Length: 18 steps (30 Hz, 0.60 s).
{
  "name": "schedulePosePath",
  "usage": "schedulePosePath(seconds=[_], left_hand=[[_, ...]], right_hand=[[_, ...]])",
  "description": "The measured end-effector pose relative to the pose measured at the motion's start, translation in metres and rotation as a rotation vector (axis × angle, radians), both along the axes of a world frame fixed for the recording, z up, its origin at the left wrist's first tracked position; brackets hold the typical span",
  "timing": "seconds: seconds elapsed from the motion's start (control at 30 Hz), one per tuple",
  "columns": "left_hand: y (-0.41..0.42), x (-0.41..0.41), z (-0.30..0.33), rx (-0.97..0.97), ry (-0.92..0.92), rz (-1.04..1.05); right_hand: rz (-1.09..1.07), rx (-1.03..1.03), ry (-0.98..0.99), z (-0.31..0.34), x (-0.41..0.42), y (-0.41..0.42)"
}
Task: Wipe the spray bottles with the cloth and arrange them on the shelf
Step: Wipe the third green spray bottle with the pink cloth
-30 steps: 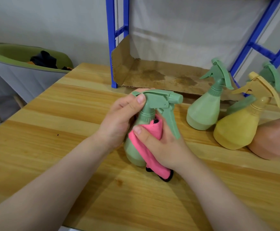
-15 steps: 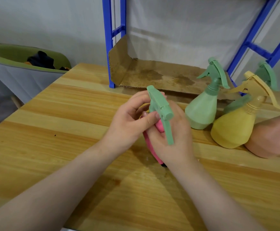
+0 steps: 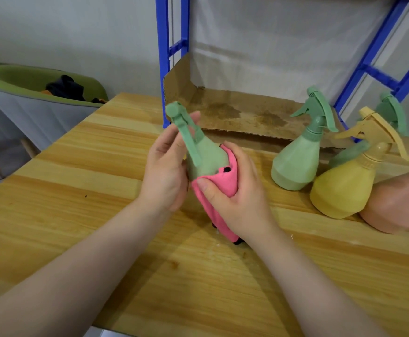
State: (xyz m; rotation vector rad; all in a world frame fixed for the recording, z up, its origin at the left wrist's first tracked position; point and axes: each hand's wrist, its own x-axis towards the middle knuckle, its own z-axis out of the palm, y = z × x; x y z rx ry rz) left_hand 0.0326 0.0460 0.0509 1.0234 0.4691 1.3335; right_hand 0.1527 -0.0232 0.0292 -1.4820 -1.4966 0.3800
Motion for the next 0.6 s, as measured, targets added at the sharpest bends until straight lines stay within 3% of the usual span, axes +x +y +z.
schedulePosePath(seconds=[0.27, 0.37, 0.6], left_hand=[[0.014, -0.010, 0.002, -0.161, -0.118, 0.040], [0.014, -0.010, 0.000, -0.161, -0.081, 0.021], [0.003, -0.009, 0.004, 0.110, 0.041, -0.129]], right_hand=[[0.219, -0.088, 0.321, -0.005, 0.007, 0.001], [0.228, -0.107, 0.311, -0.003, 0.006, 0.000], [0.235, -0.075, 0.140, 0.008, 0.006, -0.003]])
